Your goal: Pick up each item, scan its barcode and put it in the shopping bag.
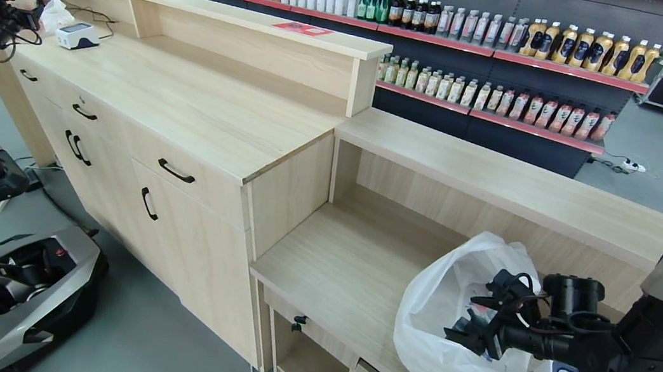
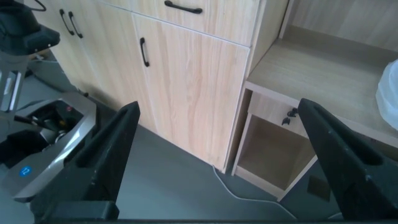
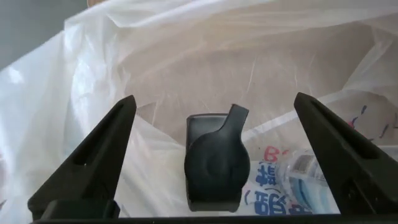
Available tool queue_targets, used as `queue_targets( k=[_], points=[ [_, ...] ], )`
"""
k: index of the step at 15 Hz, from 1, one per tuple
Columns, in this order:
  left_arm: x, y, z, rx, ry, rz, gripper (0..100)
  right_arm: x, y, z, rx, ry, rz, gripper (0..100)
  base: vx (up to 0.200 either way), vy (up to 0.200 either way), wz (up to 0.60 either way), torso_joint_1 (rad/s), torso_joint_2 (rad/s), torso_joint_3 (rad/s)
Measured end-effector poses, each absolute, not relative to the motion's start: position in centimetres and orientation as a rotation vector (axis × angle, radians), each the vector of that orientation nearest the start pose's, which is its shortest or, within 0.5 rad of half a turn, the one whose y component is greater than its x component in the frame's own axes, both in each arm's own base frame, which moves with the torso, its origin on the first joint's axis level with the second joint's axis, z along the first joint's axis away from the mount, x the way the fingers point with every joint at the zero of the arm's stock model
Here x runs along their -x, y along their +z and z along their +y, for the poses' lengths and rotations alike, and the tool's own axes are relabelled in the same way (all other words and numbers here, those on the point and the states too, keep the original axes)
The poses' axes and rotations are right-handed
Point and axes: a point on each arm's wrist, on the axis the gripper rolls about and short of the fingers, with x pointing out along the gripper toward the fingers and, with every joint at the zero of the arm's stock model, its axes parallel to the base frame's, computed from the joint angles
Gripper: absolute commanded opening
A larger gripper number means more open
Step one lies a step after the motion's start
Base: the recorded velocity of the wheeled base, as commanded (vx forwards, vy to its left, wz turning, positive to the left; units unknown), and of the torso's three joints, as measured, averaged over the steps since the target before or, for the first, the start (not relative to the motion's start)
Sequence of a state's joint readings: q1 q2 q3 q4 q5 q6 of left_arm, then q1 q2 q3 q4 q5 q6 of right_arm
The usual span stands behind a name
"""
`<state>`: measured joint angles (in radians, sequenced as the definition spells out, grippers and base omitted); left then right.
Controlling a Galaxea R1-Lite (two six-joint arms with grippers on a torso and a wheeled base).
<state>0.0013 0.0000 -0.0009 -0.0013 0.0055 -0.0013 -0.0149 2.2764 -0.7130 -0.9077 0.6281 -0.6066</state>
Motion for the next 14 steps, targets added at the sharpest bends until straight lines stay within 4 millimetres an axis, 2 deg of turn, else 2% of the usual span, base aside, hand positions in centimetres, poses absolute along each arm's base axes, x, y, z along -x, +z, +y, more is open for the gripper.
queue_targets(
  k=[2, 4, 8, 12, 14],
  points=[
    [2.3, 7.6, 0.0, 0.001, 0.007, -0.002, 100, -33.9, 1.8, 0.8, 0.352, 0.738, 0.397, 100, 0.0, 0.0, 0.0, 0.0, 0.0, 0.0],
    [2.3, 7.6, 0.0, 0.001, 0.007, -0.002, 100, -32.0, 4.6, 0.4, 0.349, 0.695, 0.376, 100, 0.0, 0.0, 0.0, 0.0, 0.0, 0.0],
    [2.3, 7.6, 0.0, 0.001, 0.007, -0.002, 100, -27.9, 10.0, -2.2, 0.357, 0.546, 0.37, 100, 0.0, 0.0, 0.0, 0.0, 0.0, 0.0],
    [2.3, 7.6, 0.0, 0.001, 0.007, -0.003, 100, -23.6, 14.0, -6.4, 0.548, 0.32, 0.296, 100, 0.0, 0.0, -0.6, 0.0, 0.0, 0.002],
    [2.3, 7.6, 0.0, 0.001, 0.008, -0.003, 100, -22.3, 16.3, -7.1, 0.522, 0.209, 0.246, 100, 0.0, 0.0, -0.6, -0.002, 0.0, 0.005]
  ],
)
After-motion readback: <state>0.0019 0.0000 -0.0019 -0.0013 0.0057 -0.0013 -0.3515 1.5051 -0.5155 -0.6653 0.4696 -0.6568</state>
